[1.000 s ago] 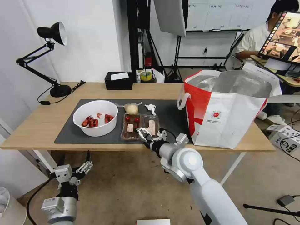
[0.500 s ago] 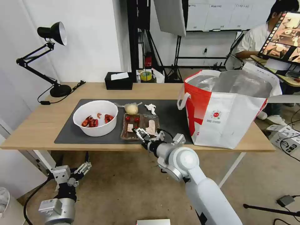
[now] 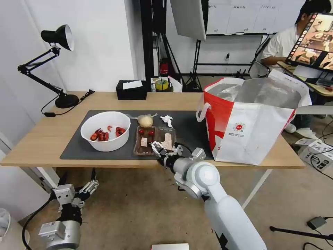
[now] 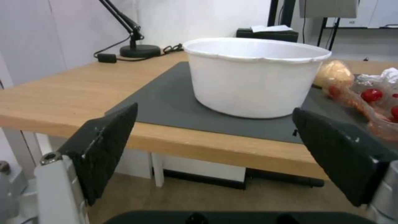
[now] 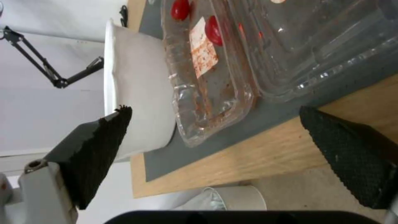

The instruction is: Pick up the trash from the table and place it into the takeout bag.

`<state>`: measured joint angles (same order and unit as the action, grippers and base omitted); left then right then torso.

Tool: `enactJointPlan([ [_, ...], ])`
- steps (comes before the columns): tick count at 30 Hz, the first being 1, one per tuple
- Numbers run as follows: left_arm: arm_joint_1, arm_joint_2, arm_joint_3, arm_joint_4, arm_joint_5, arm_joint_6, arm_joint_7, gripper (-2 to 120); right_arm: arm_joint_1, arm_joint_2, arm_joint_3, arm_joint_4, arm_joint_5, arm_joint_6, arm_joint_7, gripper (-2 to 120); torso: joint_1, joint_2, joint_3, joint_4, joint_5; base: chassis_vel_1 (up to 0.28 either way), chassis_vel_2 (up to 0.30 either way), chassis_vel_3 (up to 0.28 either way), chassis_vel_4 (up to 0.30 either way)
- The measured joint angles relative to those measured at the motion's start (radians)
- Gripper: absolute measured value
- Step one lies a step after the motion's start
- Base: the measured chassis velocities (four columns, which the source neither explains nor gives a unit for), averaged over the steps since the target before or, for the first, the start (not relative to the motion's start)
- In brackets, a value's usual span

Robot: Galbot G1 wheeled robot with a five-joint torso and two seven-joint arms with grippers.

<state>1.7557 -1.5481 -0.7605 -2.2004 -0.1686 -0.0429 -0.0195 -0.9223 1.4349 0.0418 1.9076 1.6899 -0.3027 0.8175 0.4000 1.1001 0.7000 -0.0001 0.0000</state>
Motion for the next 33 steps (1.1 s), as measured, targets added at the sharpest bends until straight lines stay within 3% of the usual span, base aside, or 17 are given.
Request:
enactJointPlan([
  [12,-0.002,-0.003,-0.001,0.003,-0.001,0.0,0.0,100,0.004,-0.021,0.002,0.027,0.01,-0.003,-0.002,100,0.0,0.0,0.0,0.0001,0.0001,0.0,0.0,0.0,0.0],
  [33,-0.002,-0.001,-0.014,0.001,-0.019,0.0,-0.001,100,0.015,0.012,0.023,-0.024,0.008,-0.002,-0.012,100,0.0,0.0,0.0,0.0001,0.0001,0.0,0.0,0.0,0.0],
])
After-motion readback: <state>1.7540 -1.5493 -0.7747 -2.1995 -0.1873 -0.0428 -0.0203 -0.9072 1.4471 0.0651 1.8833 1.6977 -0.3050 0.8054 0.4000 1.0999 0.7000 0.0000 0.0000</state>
